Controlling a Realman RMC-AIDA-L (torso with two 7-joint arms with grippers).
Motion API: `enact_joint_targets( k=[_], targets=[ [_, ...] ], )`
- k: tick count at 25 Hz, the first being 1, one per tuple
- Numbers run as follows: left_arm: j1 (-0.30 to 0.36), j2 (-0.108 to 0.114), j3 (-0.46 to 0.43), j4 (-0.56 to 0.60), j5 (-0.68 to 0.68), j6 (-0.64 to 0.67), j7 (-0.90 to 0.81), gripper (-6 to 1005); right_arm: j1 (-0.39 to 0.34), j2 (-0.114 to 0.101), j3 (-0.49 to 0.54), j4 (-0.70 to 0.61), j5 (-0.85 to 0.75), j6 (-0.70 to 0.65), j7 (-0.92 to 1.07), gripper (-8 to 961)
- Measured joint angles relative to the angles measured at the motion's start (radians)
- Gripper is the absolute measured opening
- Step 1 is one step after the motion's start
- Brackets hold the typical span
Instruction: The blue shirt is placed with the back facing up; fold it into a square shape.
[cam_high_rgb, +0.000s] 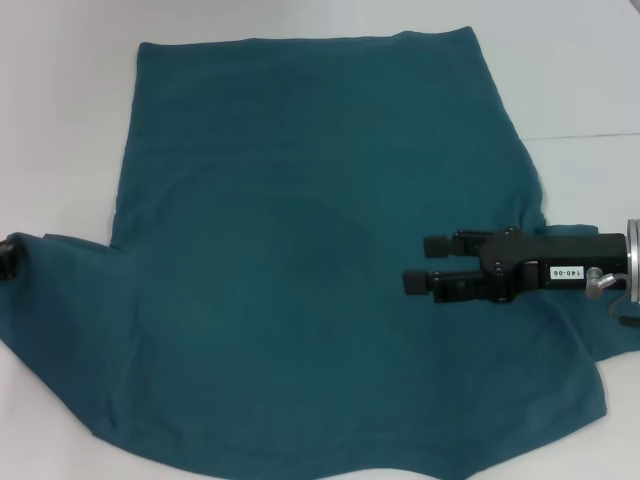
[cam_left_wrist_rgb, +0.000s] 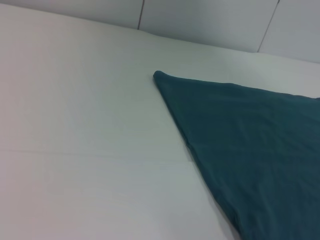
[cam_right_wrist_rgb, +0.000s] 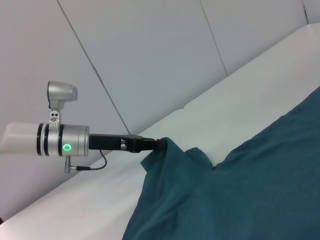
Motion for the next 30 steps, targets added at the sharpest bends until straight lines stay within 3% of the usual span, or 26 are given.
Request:
enact_joint_targets(
  k=[8,16,19,30],
  targets=[
    [-0.008,0.002,0.004,0.004,0.010,0.016,-0.017,1,0.000,0.001,0.008,0.000,0.001,0.000,0.000,927],
    [0.006,-0.002,-0.002,0.104,0.004,0.334,-0.134,2,0.000,0.001,0.008,-0.002,0.001,0.000,-0.002,927],
    [0.000,-0.005,0.002,0.114,0.004,0.381,-0.158,2,0.000,0.001,0.008,0.000,0.001,0.000,-0.006,927],
    [-0.042,-0.011,0.007,0.090,0.002,0.428,-0.252,6,-0.010,0.001,0.008,0.000,0.001,-0.001,-0.010,926]
  ],
)
